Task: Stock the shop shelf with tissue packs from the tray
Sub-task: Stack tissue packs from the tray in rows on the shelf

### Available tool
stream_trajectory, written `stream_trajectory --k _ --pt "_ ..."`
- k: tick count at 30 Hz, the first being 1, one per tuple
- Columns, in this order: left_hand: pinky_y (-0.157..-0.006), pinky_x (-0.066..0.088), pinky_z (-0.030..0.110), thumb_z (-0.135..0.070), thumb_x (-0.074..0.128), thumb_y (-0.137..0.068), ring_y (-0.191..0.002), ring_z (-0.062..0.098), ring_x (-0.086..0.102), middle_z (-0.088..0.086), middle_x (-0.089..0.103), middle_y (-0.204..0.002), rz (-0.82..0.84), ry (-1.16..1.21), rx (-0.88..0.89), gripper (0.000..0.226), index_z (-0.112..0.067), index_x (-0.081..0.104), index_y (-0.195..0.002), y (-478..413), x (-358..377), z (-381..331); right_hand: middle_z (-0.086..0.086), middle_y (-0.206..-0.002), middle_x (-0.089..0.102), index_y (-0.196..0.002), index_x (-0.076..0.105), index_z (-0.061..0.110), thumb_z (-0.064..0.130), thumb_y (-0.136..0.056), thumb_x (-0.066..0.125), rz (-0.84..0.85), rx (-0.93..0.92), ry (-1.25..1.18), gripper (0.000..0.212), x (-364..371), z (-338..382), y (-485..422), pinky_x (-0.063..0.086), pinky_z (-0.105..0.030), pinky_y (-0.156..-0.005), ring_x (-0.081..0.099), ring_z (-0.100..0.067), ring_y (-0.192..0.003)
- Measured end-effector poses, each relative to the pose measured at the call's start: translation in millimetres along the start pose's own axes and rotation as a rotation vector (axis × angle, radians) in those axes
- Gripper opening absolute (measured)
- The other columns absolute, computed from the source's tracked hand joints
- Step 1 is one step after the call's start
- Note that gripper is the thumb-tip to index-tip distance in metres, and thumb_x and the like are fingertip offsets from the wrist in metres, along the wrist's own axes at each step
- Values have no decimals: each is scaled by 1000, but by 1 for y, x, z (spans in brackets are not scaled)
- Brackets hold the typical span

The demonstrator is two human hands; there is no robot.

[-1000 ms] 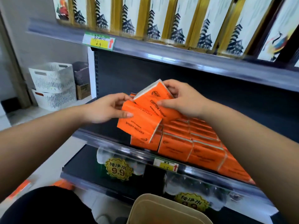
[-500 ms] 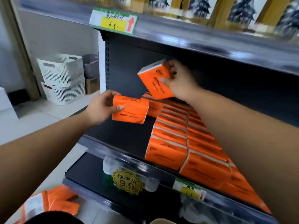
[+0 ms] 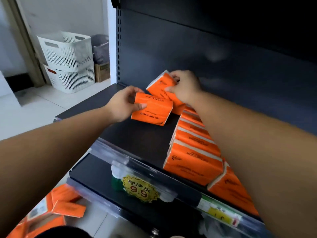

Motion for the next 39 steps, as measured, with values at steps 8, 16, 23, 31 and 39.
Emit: stream_trajectory --k 8,16,23,31,39 --pt "-69 49 9 -7 71 -84 -84 0 60 -9 62 -94 58 -32 -28 41 -11 53 -120 -13 15 3 -11 -118 60 -111 53 15 8 -87 65 214 -54 403 27 29 -9 -2 44 -33 -83 58 -29 -105" --pt "-94 51 41 -3 78 -75 -105 21 60 -1 60 -107 57 -103 -124 54 -21 48 -116 -17 29 19 -9 -122 58 -118 61 15 9 -94 52 244 9 424 26 16 -23 4 48 -35 -93 56 -25 -108" --pt "-93 42 31 -6 73 -79 -118 24 52 6 53 -126 46 -230 -142 75 -17 32 -141 -24 56 8 -4 -110 56 -109 67 14 33 -97 51 247 -106 305 28 13 -22 13 46 -32 -90 56 -21 -104" --pt "-89 37 30 -10 48 -93 -121 28 49 14 45 -140 140 -337 -242 84 -26 -10 -153 -30 71 7 -2 -128 56 -119 62 24 36 -92 57 317 -102 390 30 17 -30 20 46 -38 -99 54 -21 -114" --pt "-110 28 52 -22 67 -84 -136 39 22 14 16 -150 71 -667 -112 93 -32 5 -152 -12 64 -24 -3 -135 50 -133 51 22 47 -94 52 257 -89 362 47 -21 -56 57 43 -37 -102 50 -22 -123"
Point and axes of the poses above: each hand's wrist, its own y-axis away from the middle knuckle, its own x-axis out of the palm, z = x × y, the point moved 7 cm from there along -y, towards the middle knuckle
